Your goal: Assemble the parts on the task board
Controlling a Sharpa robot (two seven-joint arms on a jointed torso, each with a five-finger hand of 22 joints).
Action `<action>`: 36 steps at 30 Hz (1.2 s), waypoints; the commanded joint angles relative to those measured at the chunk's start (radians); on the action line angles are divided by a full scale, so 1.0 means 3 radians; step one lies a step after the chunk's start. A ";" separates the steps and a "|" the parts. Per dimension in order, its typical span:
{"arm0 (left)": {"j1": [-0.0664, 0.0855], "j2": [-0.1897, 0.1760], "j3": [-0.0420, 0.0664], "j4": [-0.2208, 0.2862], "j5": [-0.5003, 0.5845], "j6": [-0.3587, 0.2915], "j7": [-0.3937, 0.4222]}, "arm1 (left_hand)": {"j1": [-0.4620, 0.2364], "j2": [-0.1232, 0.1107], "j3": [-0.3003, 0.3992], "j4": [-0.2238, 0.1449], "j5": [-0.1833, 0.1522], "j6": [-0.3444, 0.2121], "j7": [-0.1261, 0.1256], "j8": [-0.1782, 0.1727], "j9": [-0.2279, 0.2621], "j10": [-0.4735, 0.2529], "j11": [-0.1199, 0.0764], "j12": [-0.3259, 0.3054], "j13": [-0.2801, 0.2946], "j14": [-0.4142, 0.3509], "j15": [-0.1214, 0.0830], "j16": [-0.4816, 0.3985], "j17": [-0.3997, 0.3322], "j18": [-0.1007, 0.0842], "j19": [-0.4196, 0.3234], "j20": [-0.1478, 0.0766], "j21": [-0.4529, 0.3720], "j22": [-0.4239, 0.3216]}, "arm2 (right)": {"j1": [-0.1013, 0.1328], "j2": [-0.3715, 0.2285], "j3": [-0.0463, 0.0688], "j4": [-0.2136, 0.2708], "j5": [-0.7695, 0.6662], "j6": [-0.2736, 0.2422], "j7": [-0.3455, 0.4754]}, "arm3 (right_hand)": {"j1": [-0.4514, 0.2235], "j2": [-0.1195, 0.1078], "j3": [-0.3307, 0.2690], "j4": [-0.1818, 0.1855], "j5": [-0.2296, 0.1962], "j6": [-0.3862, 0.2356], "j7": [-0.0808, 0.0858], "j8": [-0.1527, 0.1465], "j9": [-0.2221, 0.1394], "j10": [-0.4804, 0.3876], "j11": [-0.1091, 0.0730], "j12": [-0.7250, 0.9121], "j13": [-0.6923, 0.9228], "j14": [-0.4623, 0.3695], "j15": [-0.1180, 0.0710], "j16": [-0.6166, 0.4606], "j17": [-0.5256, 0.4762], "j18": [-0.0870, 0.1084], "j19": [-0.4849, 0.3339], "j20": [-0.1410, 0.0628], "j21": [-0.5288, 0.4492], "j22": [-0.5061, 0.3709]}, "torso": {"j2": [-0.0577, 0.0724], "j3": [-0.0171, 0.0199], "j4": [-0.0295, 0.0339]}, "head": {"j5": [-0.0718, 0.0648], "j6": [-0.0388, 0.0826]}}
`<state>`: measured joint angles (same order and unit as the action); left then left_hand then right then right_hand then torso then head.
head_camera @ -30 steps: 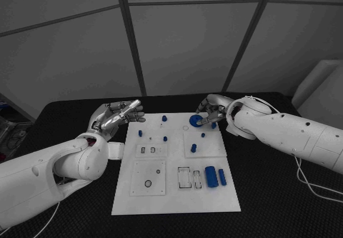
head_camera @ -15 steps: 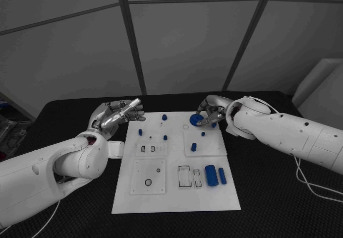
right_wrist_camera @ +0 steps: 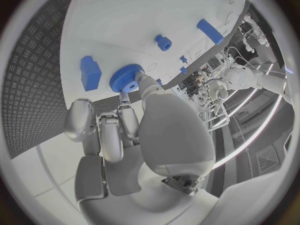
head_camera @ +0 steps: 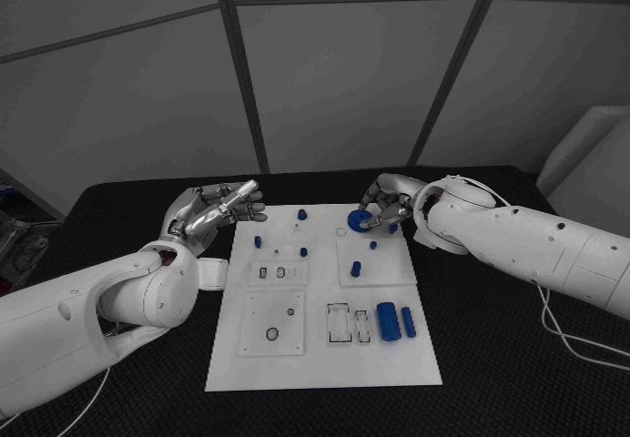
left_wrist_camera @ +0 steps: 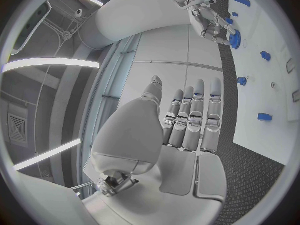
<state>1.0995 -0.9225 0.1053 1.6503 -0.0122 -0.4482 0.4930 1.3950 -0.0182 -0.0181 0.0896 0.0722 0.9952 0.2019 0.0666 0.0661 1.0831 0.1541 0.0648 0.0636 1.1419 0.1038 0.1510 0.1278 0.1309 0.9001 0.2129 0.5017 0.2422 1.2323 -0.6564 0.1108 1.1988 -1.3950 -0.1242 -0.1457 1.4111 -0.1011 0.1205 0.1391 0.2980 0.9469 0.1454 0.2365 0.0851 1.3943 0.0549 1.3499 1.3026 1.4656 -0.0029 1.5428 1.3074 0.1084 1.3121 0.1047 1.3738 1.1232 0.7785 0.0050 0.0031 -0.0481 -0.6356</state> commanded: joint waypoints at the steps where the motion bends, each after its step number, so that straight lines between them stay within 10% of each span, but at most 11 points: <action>1: 0.0005 0.0001 0.0003 0.0004 -0.0023 0.0036 0.0008 | -0.0002 0.0025 0.0000 -0.0019 -0.0019 -0.0005 0.0006 -0.0012 -0.0004 -0.0023 0.0007 -0.0009 -0.0003 -0.0012 0.0017 -0.0018 0.0004 0.0158 -0.0017 -0.0002 0.0012 0.0004 | -0.0005 -0.0002 -0.0007 0.0004 -0.0014 -0.0062 0.0027 | 0.0016 0.0082 0.0064 -0.0005 -0.0023 0.0107 -0.0034 0.0027 0.0011 0.0052 -0.0012 0.0043 0.0050 0.0305 -0.0045 0.0018 0.0675 -0.0064 0.0029 -0.0029 0.0032 0.0026 | 0.0001 0.0002 -0.0003 | 0.0004 0.0001; 12: 0.0005 0.0000 0.0003 0.0005 -0.0023 0.0044 -0.0002 | -0.0001 0.0030 0.0002 -0.0022 -0.0018 -0.0005 0.0006 -0.0011 -0.0004 -0.0025 0.0007 -0.0009 -0.0002 -0.0012 0.0018 -0.0019 0.0005 0.0159 -0.0021 -0.0001 0.0014 0.0005 | -0.0006 -0.0017 -0.0006 0.0111 -0.0126 -0.0400 -0.0025 | 0.0012 0.0128 0.0187 -0.0033 -0.0028 0.0262 -0.0087 0.0006 0.0011 0.0145 -0.0060 0.0150 0.0182 0.0312 -0.0089 0.0030 0.0706 -0.0081 0.0080 -0.0073 0.0072 0.0107 | -0.0001 0.0001 -0.0001 | 0.0008 0.0005; 24: 0.0005 -0.0002 0.0003 0.0002 -0.0023 0.0042 -0.0007 | 0.0000 0.0034 0.0004 -0.0023 -0.0018 -0.0006 0.0007 -0.0010 -0.0003 -0.0027 0.0008 -0.0008 -0.0002 -0.0013 0.0018 -0.0021 0.0005 0.0159 -0.0024 -0.0001 0.0016 0.0006 | -0.0002 -0.0011 -0.0001 0.0601 -0.0724 -0.0768 -0.0094 | -0.0017 0.0080 0.0222 -0.0051 0.0010 0.0295 -0.0090 -0.0028 0.0004 0.0179 -0.0064 0.0192 0.0237 0.0319 -0.0095 0.0041 0.0734 -0.0092 0.0113 -0.0083 0.0097 0.0162 | 0.0001 0.0000 0.0001 | 0.0019 0.0025; 36: 0.0005 0.0012 0.0003 -0.0010 -0.0023 0.0045 -0.0008 | -0.0001 0.0036 0.0004 -0.0024 -0.0018 -0.0006 0.0007 -0.0010 -0.0003 -0.0028 0.0008 -0.0008 -0.0002 -0.0013 0.0018 -0.0022 0.0006 0.0159 -0.0026 -0.0001 0.0018 0.0007 | -0.0001 0.0402 -0.0071 0.0463 -0.1045 -0.0779 -0.0228 | -0.0022 0.0056 0.0249 -0.0066 0.0023 0.0309 -0.0093 -0.0048 0.0000 0.0167 -0.0067 0.0175 0.0221 0.0317 -0.0099 0.0038 0.0727 -0.0093 0.0113 -0.0087 0.0098 0.0163 | 0.0005 0.0000 0.0009 | 0.0048 0.0022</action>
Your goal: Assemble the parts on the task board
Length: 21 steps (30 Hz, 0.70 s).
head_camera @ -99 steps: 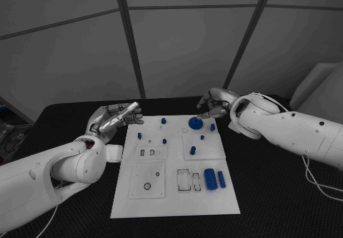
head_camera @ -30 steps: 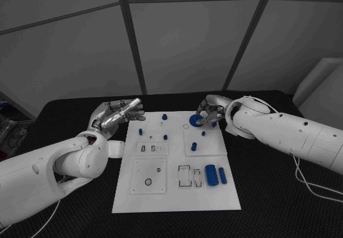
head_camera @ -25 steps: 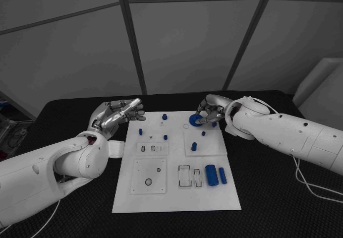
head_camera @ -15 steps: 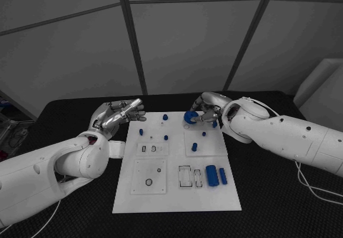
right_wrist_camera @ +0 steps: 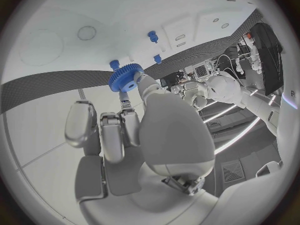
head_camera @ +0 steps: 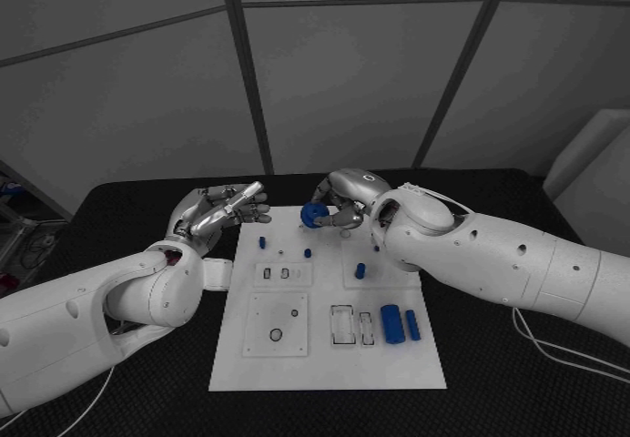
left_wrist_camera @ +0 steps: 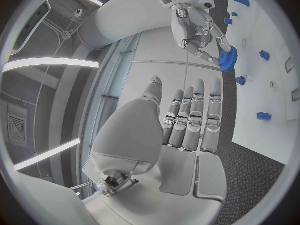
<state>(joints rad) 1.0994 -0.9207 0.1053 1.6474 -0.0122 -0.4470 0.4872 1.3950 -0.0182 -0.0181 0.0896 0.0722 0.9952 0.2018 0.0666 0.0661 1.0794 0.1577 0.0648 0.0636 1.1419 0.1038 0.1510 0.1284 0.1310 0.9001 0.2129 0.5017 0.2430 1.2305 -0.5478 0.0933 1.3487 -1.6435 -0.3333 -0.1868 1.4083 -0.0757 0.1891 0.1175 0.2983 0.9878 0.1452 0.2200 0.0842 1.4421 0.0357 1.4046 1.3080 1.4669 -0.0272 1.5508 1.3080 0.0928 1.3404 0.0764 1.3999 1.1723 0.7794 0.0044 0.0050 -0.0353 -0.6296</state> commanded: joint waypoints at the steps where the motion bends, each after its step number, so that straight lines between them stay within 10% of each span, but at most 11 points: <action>1: 0.0006 0.0007 0.0003 -0.0001 -0.0023 0.0041 0.0011 | -0.0001 0.0036 0.0004 -0.0024 -0.0018 -0.0006 0.0007 -0.0010 -0.0003 -0.0016 -0.0004 -0.0008 -0.0002 -0.0013 0.0018 -0.0022 0.0004 0.0159 -0.0026 -0.0001 0.0018 0.0004 | 0.0005 0.0071 -0.0029 -0.0057 -0.0228 -0.0079 -0.0099 | -0.0012 -0.0029 0.0020 0.0006 0.0022 0.0173 -0.0092 0.0007 0.0003 0.0008 -0.0003 -0.0007 0.0203 0.0313 -0.0018 0.0012 0.0725 -0.0040 0.0018 0.0008 0.0011 0.0000 | 0.0002 0.0001 0.0004 | 0.0008 0.0002; 21: 0.0006 0.0034 0.0004 -0.0019 -0.0023 0.0040 0.0009 | -0.0001 0.0039 0.0005 -0.0026 -0.0018 -0.0005 0.0007 -0.0009 -0.0003 -0.0017 -0.0004 -0.0008 -0.0002 -0.0015 0.0019 -0.0024 0.0004 0.0159 -0.0029 0.0000 0.0019 0.0005 | 0.0004 0.0380 -0.0185 -0.0319 -0.0271 0.0009 -0.0185 | -0.0034 -0.0053 0.0037 0.0004 0.0021 0.0170 -0.0086 -0.0018 -0.0004 -0.0005 0.0000 -0.0024 0.0188 0.0311 -0.0016 0.0009 0.0719 -0.0039 0.0013 0.0007 0.0007 -0.0008 | 0.0001 0.0006 -0.0007 | 0.0048 -0.0007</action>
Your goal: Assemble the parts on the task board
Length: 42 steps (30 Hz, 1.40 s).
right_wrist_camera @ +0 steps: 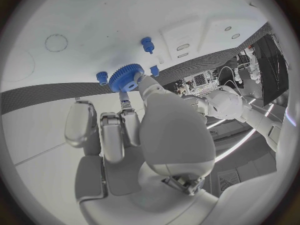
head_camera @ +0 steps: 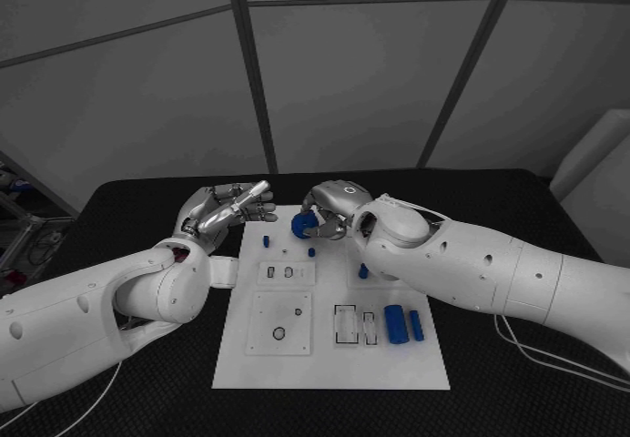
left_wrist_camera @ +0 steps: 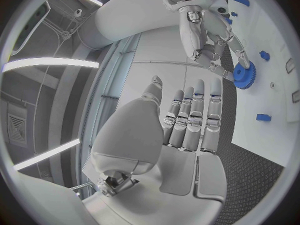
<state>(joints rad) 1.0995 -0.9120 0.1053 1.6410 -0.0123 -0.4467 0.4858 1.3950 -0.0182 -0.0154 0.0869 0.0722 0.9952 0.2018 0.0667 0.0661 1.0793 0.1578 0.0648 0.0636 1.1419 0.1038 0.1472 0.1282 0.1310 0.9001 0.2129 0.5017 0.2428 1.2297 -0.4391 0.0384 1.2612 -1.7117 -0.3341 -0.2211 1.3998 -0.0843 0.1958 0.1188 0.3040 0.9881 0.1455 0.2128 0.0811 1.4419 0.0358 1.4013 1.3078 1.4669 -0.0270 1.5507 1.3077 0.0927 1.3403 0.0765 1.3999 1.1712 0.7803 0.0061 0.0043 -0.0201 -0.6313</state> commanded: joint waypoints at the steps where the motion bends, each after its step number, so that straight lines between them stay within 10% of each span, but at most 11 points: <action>1: 0.0006 0.0006 0.0004 0.0002 -0.0023 0.0039 0.0014 | -0.0001 0.0039 -0.0004 -0.0016 -0.0018 -0.0005 0.0007 -0.0009 -0.0003 -0.0017 -0.0004 -0.0008 -0.0002 -0.0015 0.0019 -0.0012 0.0005 0.0159 -0.0030 0.0000 0.0019 0.0006 | 0.0006 0.0026 -0.0004 -0.0041 -0.0044 0.0014 -0.0082 | -0.0009 -0.0027 0.0017 -0.0001 -0.0002 0.0168 -0.0086 0.0002 0.0006 -0.0008 0.0001 -0.0017 0.0185 0.0311 -0.0016 0.0009 0.0718 -0.0039 0.0011 0.0007 0.0006 -0.0007 | -0.0003 0.0000 -0.0004 | -0.0002 -0.0001; 18: 0.0006 0.0017 0.0004 -0.0003 -0.0023 0.0039 0.0012 | -0.0001 0.0039 -0.0004 -0.0016 -0.0018 -0.0005 0.0007 -0.0009 -0.0003 -0.0017 -0.0004 -0.0008 -0.0002 -0.0015 0.0019 -0.0012 0.0005 0.0159 -0.0030 0.0000 0.0019 0.0006 | 0.0006 0.0117 -0.0016 -0.0139 -0.0045 0.0184 -0.0134 | -0.0112 -0.0109 0.0047 0.0006 -0.0125 0.0101 -0.0046 -0.0118 -0.0024 -0.0074 0.0035 -0.0101 0.0105 0.0304 0.0011 -0.0002 0.0689 -0.0031 -0.0020 0.0027 -0.0018 -0.0050 | -0.0003 -0.0001 -0.0006 | 0.0000 -0.0015; 29: 0.0006 0.0011 0.0004 -0.0004 -0.0023 0.0038 0.0009 | -0.0001 0.0039 -0.0004 -0.0016 -0.0018 -0.0005 0.0007 -0.0009 -0.0003 -0.0017 -0.0004 -0.0008 -0.0002 -0.0015 0.0019 -0.0012 0.0005 0.0159 -0.0030 0.0000 0.0019 0.0006 | 0.0006 0.0131 -0.0020 -0.0169 -0.0045 0.0235 -0.0164 | -0.0176 -0.0221 0.0013 0.0020 -0.0260 -0.0259 0.0073 -0.0447 -0.0052 -0.0169 0.0142 -0.0210 -0.0002 0.0302 0.0104 -0.0003 0.0684 -0.0026 -0.0044 0.0112 -0.0037 -0.0078 | -0.0002 0.0003 -0.0005 | -0.0001 -0.0019; 42: 0.0006 0.0014 0.0004 -0.0010 -0.0023 0.0022 0.0018 | -0.0001 0.0042 -0.0003 -0.0021 -0.0019 -0.0005 0.0008 -0.0009 -0.0002 -0.0021 -0.0003 -0.0008 -0.0002 -0.0019 0.0020 -0.0016 0.0005 0.0159 -0.0037 0.0001 0.0023 0.0008 | 0.0006 0.0112 -0.0021 -0.0160 -0.0035 0.0318 -0.0169 | -0.0224 -0.0249 -0.0027 0.0090 -0.0294 -0.0259 0.0085 -0.0478 -0.0039 -0.0175 0.0158 -0.0212 -0.0003 0.0303 0.0121 -0.0001 0.0690 -0.0024 -0.0048 0.0133 -0.0039 -0.0080 | -0.0002 0.0005 -0.0007 | -0.0004 -0.0024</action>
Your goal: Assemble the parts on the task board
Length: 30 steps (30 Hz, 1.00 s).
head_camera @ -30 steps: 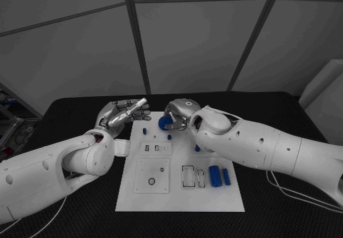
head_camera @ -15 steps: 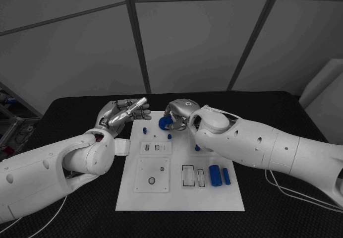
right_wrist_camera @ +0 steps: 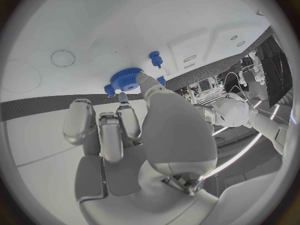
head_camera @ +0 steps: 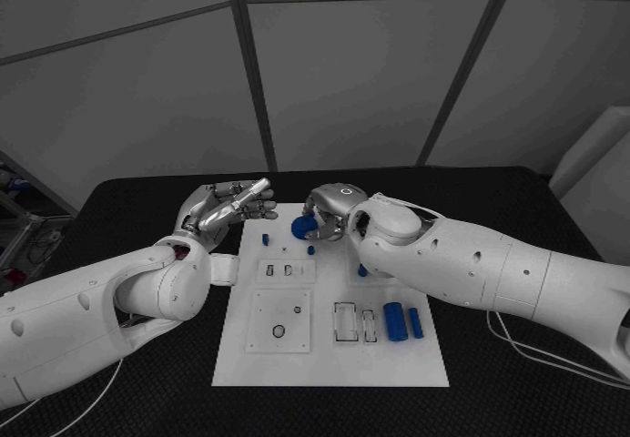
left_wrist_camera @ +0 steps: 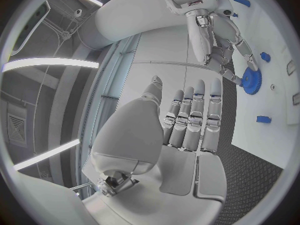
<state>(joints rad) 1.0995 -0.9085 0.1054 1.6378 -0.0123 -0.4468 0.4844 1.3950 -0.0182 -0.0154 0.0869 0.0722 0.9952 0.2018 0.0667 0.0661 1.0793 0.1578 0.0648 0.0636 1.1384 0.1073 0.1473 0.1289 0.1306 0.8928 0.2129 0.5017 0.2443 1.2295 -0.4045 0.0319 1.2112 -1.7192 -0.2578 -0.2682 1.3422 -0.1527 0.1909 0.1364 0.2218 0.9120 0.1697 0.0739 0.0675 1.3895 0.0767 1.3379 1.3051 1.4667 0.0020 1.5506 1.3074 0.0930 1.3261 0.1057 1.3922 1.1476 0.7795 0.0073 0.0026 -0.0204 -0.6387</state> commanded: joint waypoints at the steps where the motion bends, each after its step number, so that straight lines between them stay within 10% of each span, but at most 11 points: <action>1: 0.0006 0.0002 0.0004 -0.0001 -0.0023 0.0022 0.0022 | -0.0001 0.0042 -0.0003 -0.0021 -0.0019 -0.0005 0.0008 -0.0009 -0.0002 -0.0021 -0.0003 -0.0008 -0.0002 -0.0007 0.0009 -0.0016 0.0003 0.0160 -0.0012 0.0001 0.0023 0.0003 | 0.0006 -0.0005 0.0001 0.0007 -0.0004 0.0066 -0.0012 | -0.0061 -0.0018 -0.0020 0.0063 -0.0018 -0.0005 0.0006 -0.0019 0.0008 0.0002 0.0024 0.0002 0.0009 0.0304 0.0027 0.0000 0.0692 -0.0025 -0.0001 0.0038 -0.0013 -0.0001 | 0.0001 0.0000 0.0000 | -0.0005 0.0002; 9: 0.0006 -0.0006 0.0004 0.0000 -0.0023 0.0024 0.0021 | 0.0001 0.0042 -0.0002 -0.0023 -0.0019 -0.0005 0.0008 -0.0008 -0.0002 -0.0022 -0.0003 -0.0008 -0.0002 -0.0007 0.0009 -0.0017 0.0003 0.0160 -0.0014 0.0002 0.0024 0.0004 | 0.0006 -0.0088 0.0001 0.0097 0.0084 -0.0146 0.0000 | -0.0262 0.0027 -0.0044 0.0339 0.0152 0.0059 -0.0002 -0.0009 0.0024 0.0057 0.0023 0.0080 0.0090 0.0310 0.0030 0.0010 0.0718 -0.0030 0.0020 0.0047 0.0005 0.0035 | 0.0005 0.0002 0.0001 | -0.0007 0.0014; 18: 0.0006 -0.0023 0.0003 -0.0037 -0.0023 0.0029 0.0025 | 0.0001 0.0043 -0.0002 -0.0025 -0.0019 -0.0005 0.0009 -0.0008 -0.0002 -0.0023 -0.0002 -0.0008 -0.0002 -0.0008 0.0009 -0.0018 0.0004 0.0160 -0.0016 0.0002 0.0026 0.0004 | 0.0006 -0.0473 0.0006 0.0461 0.0492 -0.0957 0.0307 | -0.0218 -0.0040 -0.0050 0.0382 0.0177 -0.0018 0.0014 -0.0045 0.0004 0.0067 0.0033 0.0098 0.0110 0.0312 0.0035 0.0014 0.0726 -0.0031 0.0020 0.0047 0.0007 0.0034 | -0.0008 0.0007 -0.0012 | 0.0003 0.0016; 30: 0.0004 -0.0023 0.0003 -0.0053 -0.0023 0.0041 0.0027 | 0.0003 0.0044 -0.0001 -0.0027 -0.0019 -0.0005 0.0008 -0.0008 -0.0002 -0.0024 -0.0002 -0.0007 -0.0002 -0.0008 0.0009 -0.0019 0.0004 0.0160 -0.0018 0.0002 0.0027 0.0005 | 0.0009 -0.1296 0.0008 0.0838 0.1241 -0.0617 0.0969 | 0.0218 -0.0042 0.0037 0.0180 0.0116 0.0137 -0.0025 0.0027 0.0030 0.0061 -0.0002 0.0097 0.0117 0.0290 0.0009 -0.0019 0.0639 -0.0011 -0.0047 0.0030 -0.0041 -0.0057 | -0.0009 0.0004 -0.0029 | -0.0029 0.0043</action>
<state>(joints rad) 1.0994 -0.9150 0.1054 1.6200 -0.0124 -0.4465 0.4846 1.3983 -0.0149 -0.0154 0.0869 0.0722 0.9952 0.2019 0.0666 0.0661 1.0793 0.1578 0.0648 0.0637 1.1384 0.1073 0.1472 0.1287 0.1306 0.8929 0.2129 0.5056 0.2450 1.2304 -0.7870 0.0337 1.4537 -1.4667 -0.4704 -0.0995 1.4033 -0.1667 0.2008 0.1933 0.2549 0.9493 0.1616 0.0780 0.0756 1.4078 0.0837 1.3628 1.3079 1.4669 0.0090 1.5480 1.3073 0.0929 1.3141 0.1129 1.3813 1.1297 0.7772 0.0080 -0.0031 -0.0257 -0.6269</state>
